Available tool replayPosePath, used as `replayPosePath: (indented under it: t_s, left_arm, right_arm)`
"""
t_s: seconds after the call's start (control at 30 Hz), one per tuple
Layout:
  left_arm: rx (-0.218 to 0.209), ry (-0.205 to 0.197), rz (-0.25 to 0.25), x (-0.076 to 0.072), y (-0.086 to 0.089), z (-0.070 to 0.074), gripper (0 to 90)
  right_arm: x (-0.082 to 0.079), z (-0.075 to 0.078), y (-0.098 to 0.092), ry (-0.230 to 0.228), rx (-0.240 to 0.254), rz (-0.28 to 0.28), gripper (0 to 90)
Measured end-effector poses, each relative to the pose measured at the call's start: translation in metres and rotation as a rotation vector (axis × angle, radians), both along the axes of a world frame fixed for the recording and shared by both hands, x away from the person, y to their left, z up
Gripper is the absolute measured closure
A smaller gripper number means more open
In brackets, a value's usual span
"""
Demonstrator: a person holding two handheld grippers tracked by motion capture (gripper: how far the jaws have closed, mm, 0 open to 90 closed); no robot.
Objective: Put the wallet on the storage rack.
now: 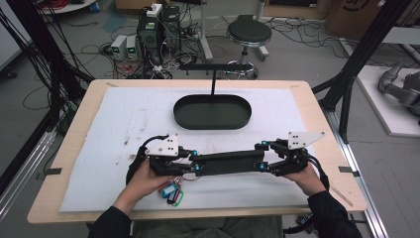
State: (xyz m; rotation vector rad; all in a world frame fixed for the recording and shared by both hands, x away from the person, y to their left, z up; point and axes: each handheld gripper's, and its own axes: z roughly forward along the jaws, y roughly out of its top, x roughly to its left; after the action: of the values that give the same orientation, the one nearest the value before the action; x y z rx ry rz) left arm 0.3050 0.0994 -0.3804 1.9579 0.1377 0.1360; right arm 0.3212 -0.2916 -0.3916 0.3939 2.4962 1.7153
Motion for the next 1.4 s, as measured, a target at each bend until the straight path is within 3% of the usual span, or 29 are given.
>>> replayPosePath:
  t_s: [0.07,0.2,0.37,0.5,0.53,0.57,0.67,0.83,0.9,0.93,0.97,1.1,1.4]
  left_arm:
    - [0.007,-0.001,0.003,0.0,0.0,0.0,74.3]
    - [0.01,-0.003,0.007,0.001,0.003,0.0,74.1]
    - [-0.016,-0.005,0.026,0.002,0.005,0.0,72.7]
    - [-0.045,-0.004,0.06,0.003,0.008,0.002,56.8]
    - [-0.049,-0.008,0.077,0.003,0.01,0.002,56.8]
    - [-0.067,-0.005,0.099,0.004,0.013,0.003,47.6]
    - [-0.093,-0.011,0.16,0.004,0.025,0.006,39.9]
    - [-0.116,-0.021,0.216,0.003,0.041,0.009,35.4]
    - [-0.125,-0.025,0.251,0.001,0.051,0.009,31.0]
    - [-0.125,-0.025,0.251,0.001,0.051,0.009,29.6]
    - [-0.131,-0.033,0.266,-0.002,0.058,0.009,29.4]
    - [-0.135,-0.048,0.29,-0.009,0.069,0.007,28.7]
    - [-0.14,-0.027,0.34,-0.021,0.08,-0.004,28.7]
  right_arm:
    - [-0.002,0.002,0.008,-0.019,-0.009,0.028,55.3]
    - [-0.005,0.002,0.011,-0.049,-0.019,0.047,69.2]
    - [-0.005,0.004,0.012,-0.056,-0.013,0.063,74.0]
    - [-0.004,0.005,0.012,-0.062,-0.014,0.051,75.1]
    - [-0.004,0.005,0.012,-0.062,-0.014,0.051,75.1]
    - [-0.002,0.005,0.012,-0.067,-0.023,0.034,75.3]
    - [-0.001,0.006,0.01,-0.075,-0.008,0.005,75.3]
    - [0.004,0.01,0.006,-0.096,0.014,-0.064,75.3]
    - [0.01,0.013,0.003,-0.107,0.014,-0.132,75.3]
    - [0.01,0.013,0.003,-0.107,0.014,-0.132,75.3]
    - [0.015,0.014,0.003,-0.113,0.014,-0.173,75.3]
    - [0.027,0.02,0.006,-0.133,0.012,-0.238,75.4]
    - [0.058,0.033,0.021,-0.152,-0.007,-0.288,75.3]
